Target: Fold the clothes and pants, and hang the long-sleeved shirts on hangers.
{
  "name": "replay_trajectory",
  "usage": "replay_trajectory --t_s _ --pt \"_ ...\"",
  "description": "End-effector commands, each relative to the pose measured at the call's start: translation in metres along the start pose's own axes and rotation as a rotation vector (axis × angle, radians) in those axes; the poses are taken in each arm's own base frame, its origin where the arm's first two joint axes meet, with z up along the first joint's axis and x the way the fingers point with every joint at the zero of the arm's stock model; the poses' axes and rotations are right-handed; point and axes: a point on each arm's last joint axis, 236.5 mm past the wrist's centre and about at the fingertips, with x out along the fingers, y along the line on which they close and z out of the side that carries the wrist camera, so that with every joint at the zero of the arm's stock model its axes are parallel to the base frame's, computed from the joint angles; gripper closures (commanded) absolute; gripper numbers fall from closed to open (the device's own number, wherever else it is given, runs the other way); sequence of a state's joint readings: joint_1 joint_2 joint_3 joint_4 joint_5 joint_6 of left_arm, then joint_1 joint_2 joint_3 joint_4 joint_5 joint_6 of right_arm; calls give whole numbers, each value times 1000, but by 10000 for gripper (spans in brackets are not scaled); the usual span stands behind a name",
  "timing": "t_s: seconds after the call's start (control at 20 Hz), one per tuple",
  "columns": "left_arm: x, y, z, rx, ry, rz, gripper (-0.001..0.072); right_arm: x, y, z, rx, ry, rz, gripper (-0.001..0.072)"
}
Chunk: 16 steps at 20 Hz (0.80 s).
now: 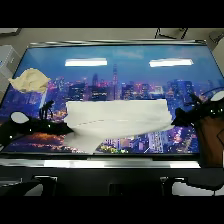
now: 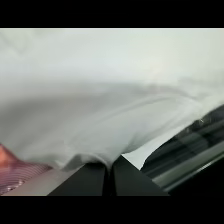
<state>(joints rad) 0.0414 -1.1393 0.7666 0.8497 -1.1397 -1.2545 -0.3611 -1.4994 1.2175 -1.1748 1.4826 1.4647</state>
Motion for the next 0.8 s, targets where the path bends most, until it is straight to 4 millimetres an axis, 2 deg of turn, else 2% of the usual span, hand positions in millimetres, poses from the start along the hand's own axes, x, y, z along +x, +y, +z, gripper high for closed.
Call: replay_trajectory --t_s 0.0,0.2,0.35,0.45,0.55,0.7,0.75 --pt "-16 -8 71 33 -130 14 680 -8 27 57 -42 -140 -45 672" --pt "-8 2 137 23 -156 13 680 -3 32 109 -1 -199 -57 672" --pt "8 11 170 1 -154 9 680 13 29 129 19 -217 -41 671" --pt "25 17 178 -23 -129 6 680 26 35 139 43 -223 14 670" --pt "45 25 175 -42 -93 8 679 36 43 145 67 -223 70 669" --pt "65 38 164 -79 -35 7 676 44 42 145 82 -208 78 668" --pt "67 39 163 -89 -25 4 619 44 42 145 90 -207 78 667"
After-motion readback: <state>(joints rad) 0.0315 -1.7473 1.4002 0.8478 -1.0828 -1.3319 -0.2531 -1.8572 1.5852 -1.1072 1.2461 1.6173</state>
